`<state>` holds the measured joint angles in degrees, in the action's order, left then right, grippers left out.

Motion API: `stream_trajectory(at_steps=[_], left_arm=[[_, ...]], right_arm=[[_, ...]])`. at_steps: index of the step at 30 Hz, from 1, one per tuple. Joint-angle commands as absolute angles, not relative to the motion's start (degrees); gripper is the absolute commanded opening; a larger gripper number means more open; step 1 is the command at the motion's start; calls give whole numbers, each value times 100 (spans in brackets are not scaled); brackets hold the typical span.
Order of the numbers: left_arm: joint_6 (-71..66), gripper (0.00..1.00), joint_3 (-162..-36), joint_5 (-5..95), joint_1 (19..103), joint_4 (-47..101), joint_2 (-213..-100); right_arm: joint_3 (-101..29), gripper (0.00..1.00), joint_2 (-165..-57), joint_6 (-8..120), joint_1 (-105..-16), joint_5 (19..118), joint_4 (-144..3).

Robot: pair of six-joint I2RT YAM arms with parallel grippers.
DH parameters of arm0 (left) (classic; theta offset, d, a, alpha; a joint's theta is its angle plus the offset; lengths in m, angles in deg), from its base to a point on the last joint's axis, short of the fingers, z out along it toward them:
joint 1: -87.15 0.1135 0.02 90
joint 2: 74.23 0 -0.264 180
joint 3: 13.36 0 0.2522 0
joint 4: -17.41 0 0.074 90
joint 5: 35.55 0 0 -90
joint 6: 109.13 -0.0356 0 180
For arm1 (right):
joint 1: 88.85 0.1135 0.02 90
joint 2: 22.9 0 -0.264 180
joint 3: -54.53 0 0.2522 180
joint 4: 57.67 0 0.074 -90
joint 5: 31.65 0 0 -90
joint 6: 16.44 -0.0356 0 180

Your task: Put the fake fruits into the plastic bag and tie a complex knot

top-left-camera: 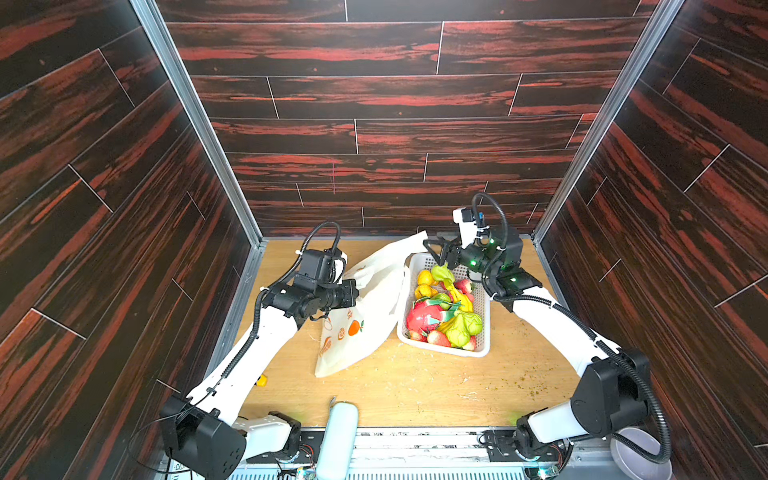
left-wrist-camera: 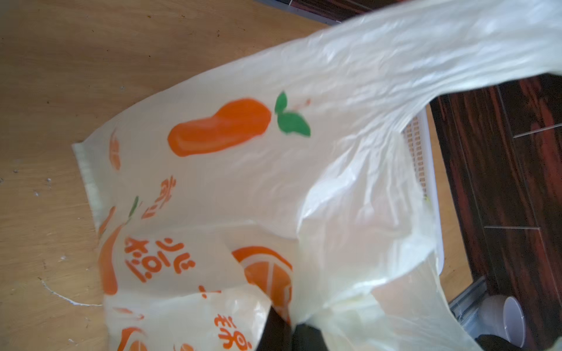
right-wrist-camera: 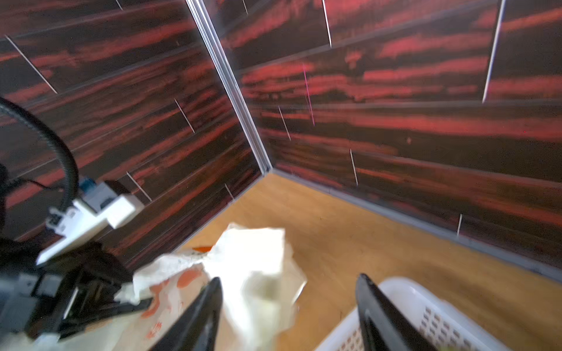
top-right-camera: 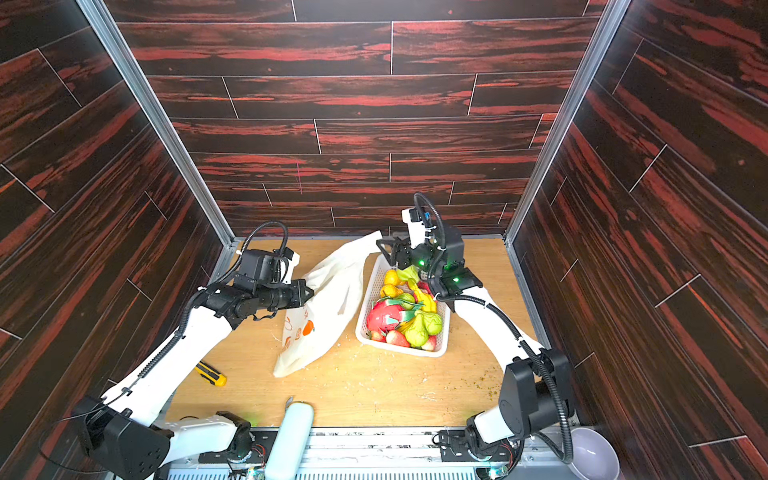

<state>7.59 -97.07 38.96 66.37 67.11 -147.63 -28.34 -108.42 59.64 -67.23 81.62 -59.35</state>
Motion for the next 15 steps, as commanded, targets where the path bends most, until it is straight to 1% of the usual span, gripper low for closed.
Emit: stream_trajectory(at_steps=[1,4,7,10,15], left_arm=[[1394,0,-9729,3951,6685,6458,-14772],[2043,0,-9805,3979,6685,6082,-14949],[2481,0,-9839,3991,6685,5887,-15066],[2644,0,-9876,4097,6686,5865,-15113],[2801,0,-9802,4170,6696,5726,-15054]], right_arm=[[-2526,75,-10626,6155,-6697,8261,-6802],[-2172,79,-10188,6229,-6697,8271,-7183],[-1945,82,-9662,6113,-6698,8018,-7881],[-1918,84,-9315,6164,-6706,7488,-8820],[-1837,87,-9054,6487,-6715,6472,-10221]])
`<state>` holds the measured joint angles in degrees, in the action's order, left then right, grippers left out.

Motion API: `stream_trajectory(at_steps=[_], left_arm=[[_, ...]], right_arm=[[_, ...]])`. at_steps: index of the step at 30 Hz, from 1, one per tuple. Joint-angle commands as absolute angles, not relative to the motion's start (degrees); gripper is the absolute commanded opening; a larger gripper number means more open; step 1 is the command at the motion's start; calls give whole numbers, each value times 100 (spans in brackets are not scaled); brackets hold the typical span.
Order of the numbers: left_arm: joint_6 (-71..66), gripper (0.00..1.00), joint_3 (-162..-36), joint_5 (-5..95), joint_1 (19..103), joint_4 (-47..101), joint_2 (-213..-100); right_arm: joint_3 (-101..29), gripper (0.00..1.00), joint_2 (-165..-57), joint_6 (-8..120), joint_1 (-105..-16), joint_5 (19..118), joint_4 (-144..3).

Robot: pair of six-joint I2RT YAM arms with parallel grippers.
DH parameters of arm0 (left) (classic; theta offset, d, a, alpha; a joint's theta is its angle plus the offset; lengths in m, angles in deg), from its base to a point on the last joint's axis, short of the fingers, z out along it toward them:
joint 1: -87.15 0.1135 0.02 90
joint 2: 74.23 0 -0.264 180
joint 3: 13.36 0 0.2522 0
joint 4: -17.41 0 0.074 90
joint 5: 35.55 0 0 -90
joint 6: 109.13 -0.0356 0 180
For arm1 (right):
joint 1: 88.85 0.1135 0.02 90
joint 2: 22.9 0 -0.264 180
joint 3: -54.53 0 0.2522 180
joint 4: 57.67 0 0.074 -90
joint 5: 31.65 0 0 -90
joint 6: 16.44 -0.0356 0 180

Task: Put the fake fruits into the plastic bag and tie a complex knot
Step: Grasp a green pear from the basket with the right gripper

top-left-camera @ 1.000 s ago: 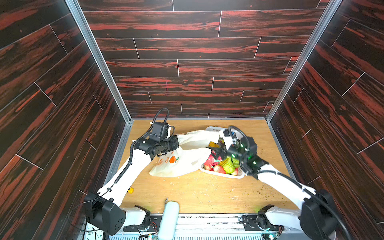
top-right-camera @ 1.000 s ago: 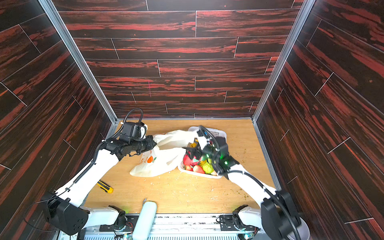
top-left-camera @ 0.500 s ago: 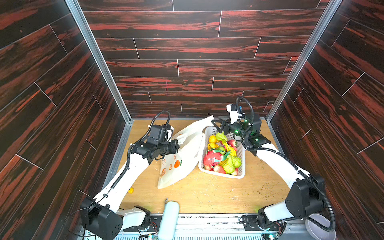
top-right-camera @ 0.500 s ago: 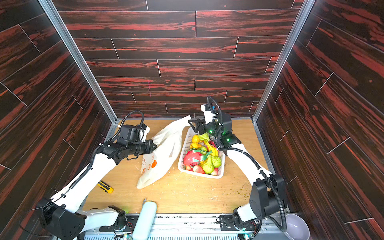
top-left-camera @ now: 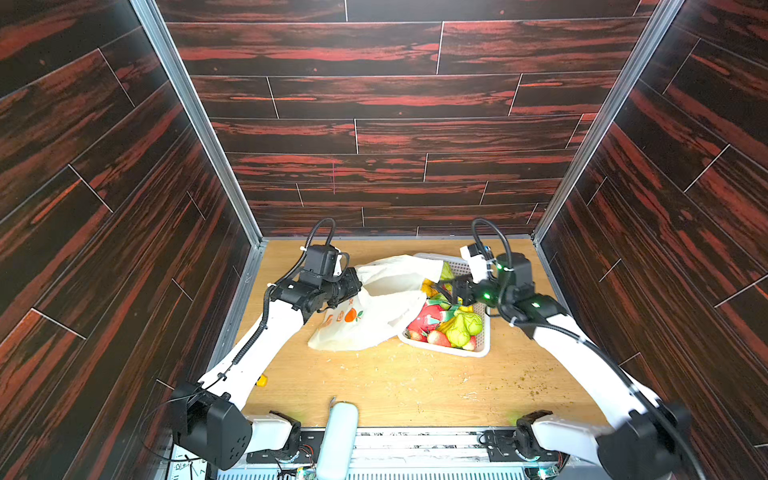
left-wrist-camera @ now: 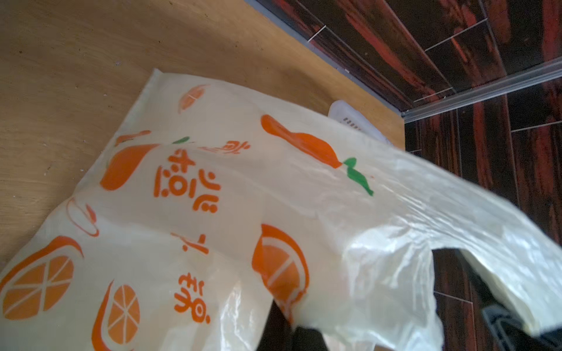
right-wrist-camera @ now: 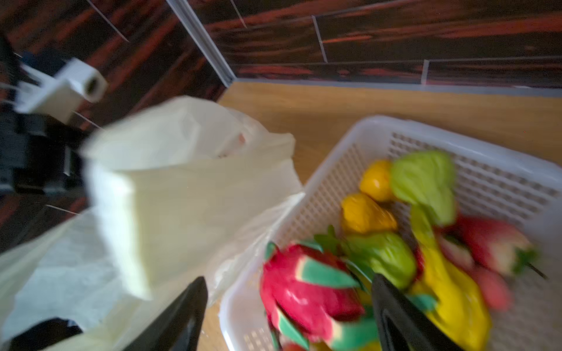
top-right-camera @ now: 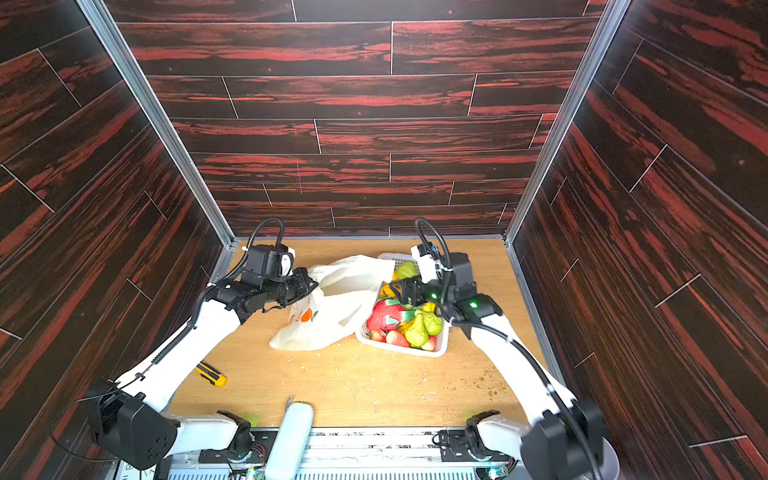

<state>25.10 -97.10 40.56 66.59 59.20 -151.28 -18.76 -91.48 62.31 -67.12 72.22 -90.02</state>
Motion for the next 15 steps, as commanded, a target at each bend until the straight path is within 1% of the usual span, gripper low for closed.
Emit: stream_trajectory(at_steps=[1,3,5,8,10,15], left_arm=[[2860,0,-9775,4170,6702,5678,-15036],[3016,0,-9718,4196,6707,5565,-14991],[3184,0,-9633,4222,6711,5427,-14950],[3317,0,-9596,4247,6711,5341,-14918],[3339,0,-9577,4232,6715,5324,-14906],[3345,0,-9528,4164,6713,5288,-14892]], right_arm=[[-1845,87,-9034,6493,-6708,6235,-10478],[-1900,87,-9012,6371,-6710,5984,-10906],[-1946,86,-9015,6117,-6708,6028,-11250],[-1824,80,-9046,5663,-6668,6291,-11564],[-1627,76,-9075,5360,-6552,6462,-11574],[-1071,74,-9048,4726,-6206,6459,-11246]])
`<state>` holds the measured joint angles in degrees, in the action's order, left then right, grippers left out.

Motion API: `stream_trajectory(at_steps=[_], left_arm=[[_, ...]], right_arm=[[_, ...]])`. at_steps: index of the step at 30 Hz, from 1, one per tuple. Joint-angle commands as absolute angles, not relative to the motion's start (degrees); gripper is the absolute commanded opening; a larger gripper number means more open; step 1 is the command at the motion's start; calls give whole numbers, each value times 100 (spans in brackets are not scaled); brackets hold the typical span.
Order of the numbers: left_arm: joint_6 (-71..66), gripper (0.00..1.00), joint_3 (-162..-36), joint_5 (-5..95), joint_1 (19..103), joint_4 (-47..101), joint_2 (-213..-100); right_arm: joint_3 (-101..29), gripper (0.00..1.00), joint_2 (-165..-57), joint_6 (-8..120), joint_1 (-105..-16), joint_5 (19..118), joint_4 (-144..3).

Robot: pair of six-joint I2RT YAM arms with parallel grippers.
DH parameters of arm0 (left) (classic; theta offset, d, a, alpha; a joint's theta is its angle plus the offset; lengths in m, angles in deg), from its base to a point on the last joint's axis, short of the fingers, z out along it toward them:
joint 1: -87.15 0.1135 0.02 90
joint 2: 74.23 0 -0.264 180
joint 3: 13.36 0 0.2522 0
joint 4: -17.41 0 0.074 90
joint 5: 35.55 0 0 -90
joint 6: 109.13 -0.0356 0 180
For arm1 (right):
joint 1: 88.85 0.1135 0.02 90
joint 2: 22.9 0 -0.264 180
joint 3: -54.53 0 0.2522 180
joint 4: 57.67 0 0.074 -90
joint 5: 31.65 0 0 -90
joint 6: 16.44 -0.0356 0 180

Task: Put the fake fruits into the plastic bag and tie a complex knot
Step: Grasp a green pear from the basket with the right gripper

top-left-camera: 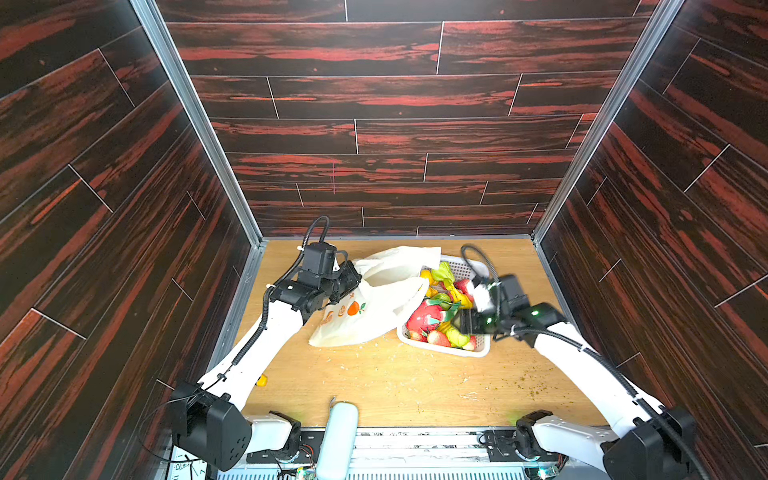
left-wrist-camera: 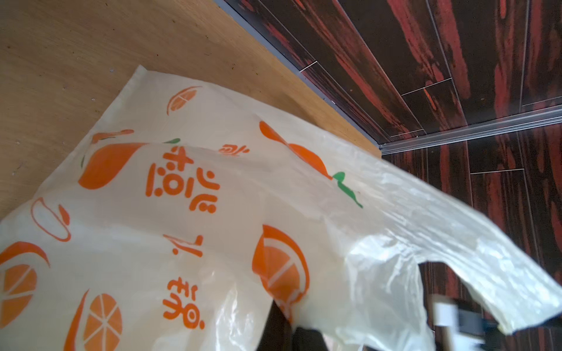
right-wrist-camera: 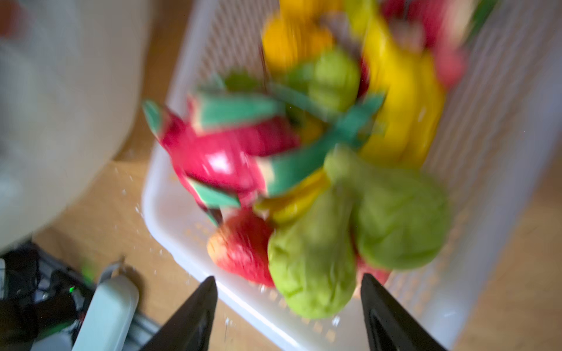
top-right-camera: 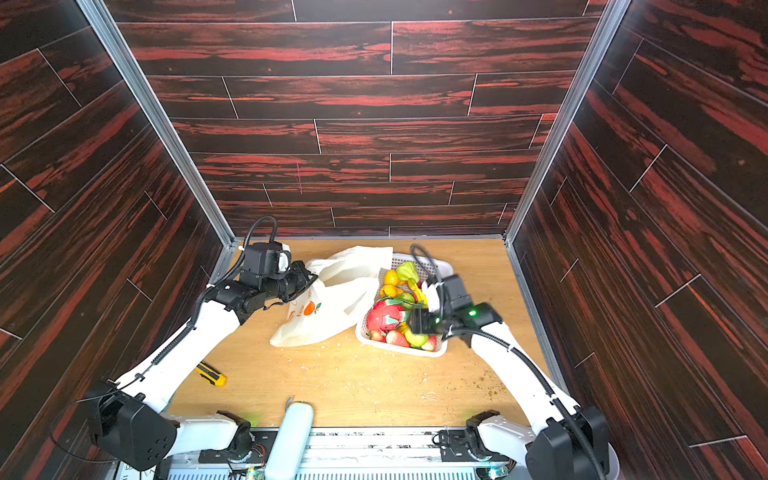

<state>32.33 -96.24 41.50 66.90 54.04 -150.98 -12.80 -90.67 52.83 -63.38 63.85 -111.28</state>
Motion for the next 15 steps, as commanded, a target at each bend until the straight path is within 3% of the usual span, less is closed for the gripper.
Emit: stream_trajectory(at_steps=[1,15], left_arm=[[3343,0,-9526,4164,6711,5288,-14882],[3299,0,-9350,4138,6711,5305,-14715]], right_arm=[[-995,73,-9065,4634,-6192,6441,-11208],[-805,77,-9695,4503,-6174,6021,-10328]])
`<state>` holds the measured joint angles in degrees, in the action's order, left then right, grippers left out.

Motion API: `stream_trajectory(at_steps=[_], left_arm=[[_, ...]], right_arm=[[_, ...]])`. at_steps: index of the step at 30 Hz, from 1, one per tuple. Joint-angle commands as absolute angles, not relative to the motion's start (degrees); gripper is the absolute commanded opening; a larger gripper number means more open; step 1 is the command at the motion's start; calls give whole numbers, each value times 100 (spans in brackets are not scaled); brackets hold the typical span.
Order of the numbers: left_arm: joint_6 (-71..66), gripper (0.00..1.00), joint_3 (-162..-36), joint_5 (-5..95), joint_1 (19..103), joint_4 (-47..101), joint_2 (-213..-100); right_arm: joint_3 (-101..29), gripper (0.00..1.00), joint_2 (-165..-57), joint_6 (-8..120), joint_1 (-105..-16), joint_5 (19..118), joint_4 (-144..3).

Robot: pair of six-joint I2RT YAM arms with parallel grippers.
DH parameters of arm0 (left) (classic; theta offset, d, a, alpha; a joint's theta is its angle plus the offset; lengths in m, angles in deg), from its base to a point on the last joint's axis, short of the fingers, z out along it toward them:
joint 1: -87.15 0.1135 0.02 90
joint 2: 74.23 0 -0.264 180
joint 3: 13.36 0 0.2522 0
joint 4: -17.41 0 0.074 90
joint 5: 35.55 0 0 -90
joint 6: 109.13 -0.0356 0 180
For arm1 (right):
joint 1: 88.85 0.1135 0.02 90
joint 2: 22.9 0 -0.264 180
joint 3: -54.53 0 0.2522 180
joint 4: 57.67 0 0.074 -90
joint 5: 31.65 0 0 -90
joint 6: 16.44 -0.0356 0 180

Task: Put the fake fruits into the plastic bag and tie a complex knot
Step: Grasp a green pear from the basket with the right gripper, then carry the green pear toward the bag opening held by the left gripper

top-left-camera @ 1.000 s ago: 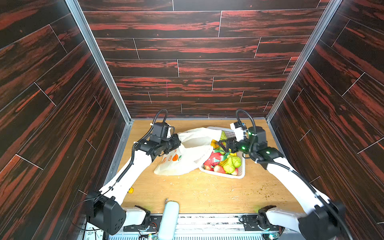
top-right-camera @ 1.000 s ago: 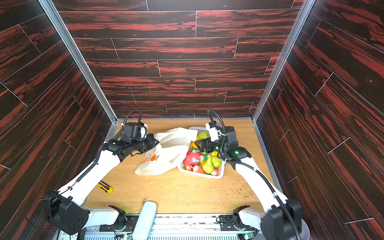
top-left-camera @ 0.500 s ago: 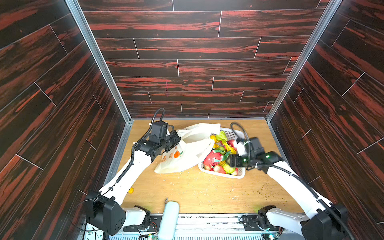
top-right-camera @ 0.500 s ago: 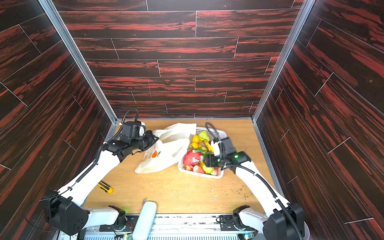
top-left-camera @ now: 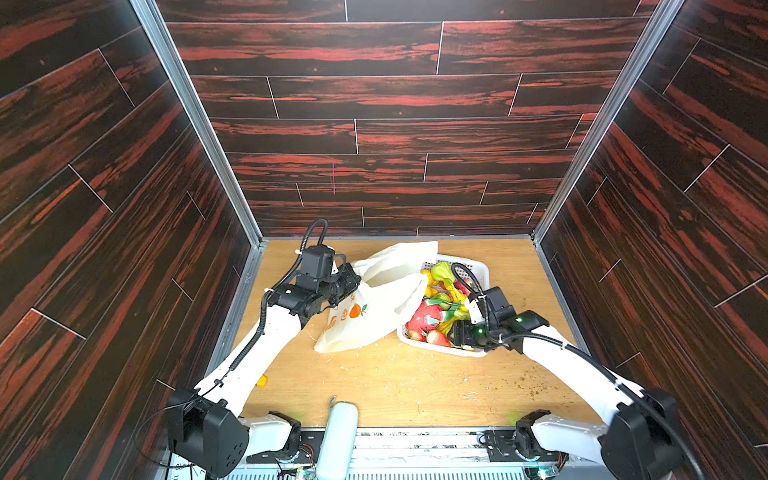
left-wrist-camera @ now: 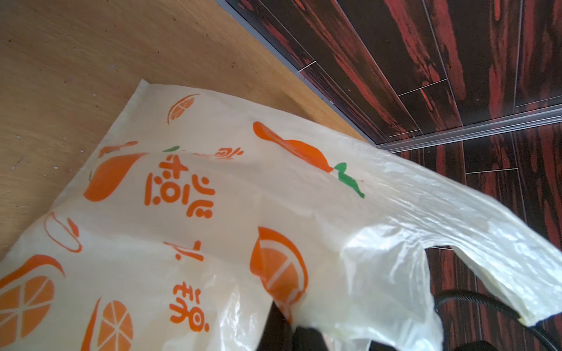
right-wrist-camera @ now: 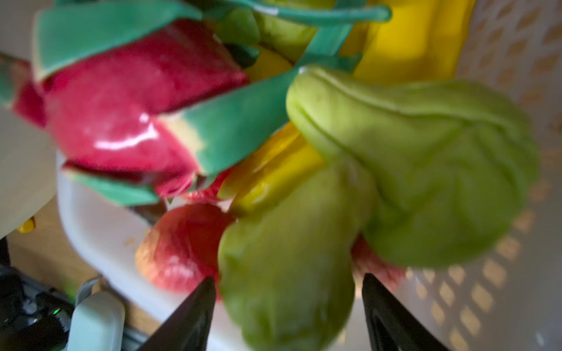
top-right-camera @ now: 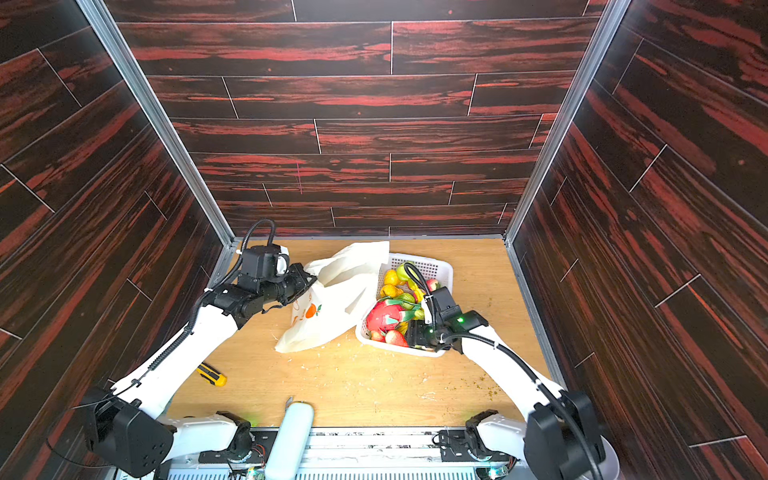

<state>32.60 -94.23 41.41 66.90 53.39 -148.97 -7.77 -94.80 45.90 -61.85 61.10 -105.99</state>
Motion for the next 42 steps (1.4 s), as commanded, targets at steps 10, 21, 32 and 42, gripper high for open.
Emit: stream_trajectory(at_steps=[10,21,32,42], left_arm=[[3238,0,-9354,4092,6709,5341,-14698],[3373,0,-9322,3978,6713,5302,-14724],[3423,0,-9322,3578,6718,5156,-14846],[3336,0,-9289,3390,6713,5107,-14861]], right_arm=[[-838,73,-10055,4618,-6170,5959,-10087],[-938,48,-9393,4767,-6169,5886,-10573],[-1598,42,-8458,4799,-6076,6444,-10511],[-2364,42,-8937,4562,-5609,6930,-9198]])
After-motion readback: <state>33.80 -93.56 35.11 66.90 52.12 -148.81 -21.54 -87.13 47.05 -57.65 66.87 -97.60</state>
